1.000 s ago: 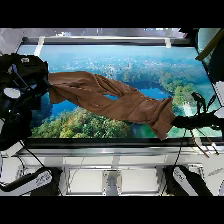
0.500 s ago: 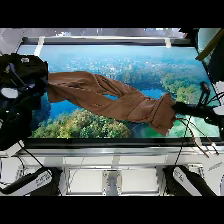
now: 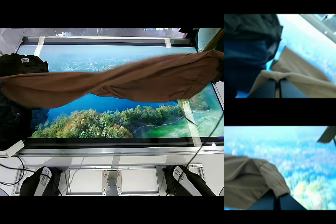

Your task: Fold the clothes and pants, and hang the long-sleeved shirts on hangers.

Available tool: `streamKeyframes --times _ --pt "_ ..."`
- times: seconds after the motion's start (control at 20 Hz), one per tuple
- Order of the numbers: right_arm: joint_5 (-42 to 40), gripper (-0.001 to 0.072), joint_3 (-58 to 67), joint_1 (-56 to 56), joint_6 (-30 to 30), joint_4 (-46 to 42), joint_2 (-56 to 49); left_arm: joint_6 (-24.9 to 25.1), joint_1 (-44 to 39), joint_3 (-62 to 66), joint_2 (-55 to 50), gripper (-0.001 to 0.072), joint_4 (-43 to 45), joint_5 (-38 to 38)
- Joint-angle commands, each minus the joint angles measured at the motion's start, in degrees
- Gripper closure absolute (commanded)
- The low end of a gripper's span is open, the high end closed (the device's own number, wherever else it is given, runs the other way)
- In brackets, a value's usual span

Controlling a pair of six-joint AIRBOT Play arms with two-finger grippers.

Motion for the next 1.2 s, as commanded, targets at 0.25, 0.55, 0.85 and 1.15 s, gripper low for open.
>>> streamKeyframes --times 0.25,0.55,0.85,1.15 --pt "18.6 0.0662 -31.8 -16.8 -10.0 -8.3 5.9 1.3 5.7 -13.7 3.1 0.0693 20.1 -18.9" --pt "12.5 0.0661 -43.8 -31.2 -12.6 -12.4 5.9 1.5 5.6 -18.4 0.6 0.0693 19.5 -9.6" --pt "11.3 0.0662 -43.8 -31.5 -12.6 -8.9 6.1 1.5 5.6 -17.2 -2.6 0.0694 6.7 -4.3" --pt "4.4 0.0662 -43.4 -31.6 -3.4 -9.4 6.1 1.9 -2.0 -6.7 -6.5 0.0694 10.4 -4.9"
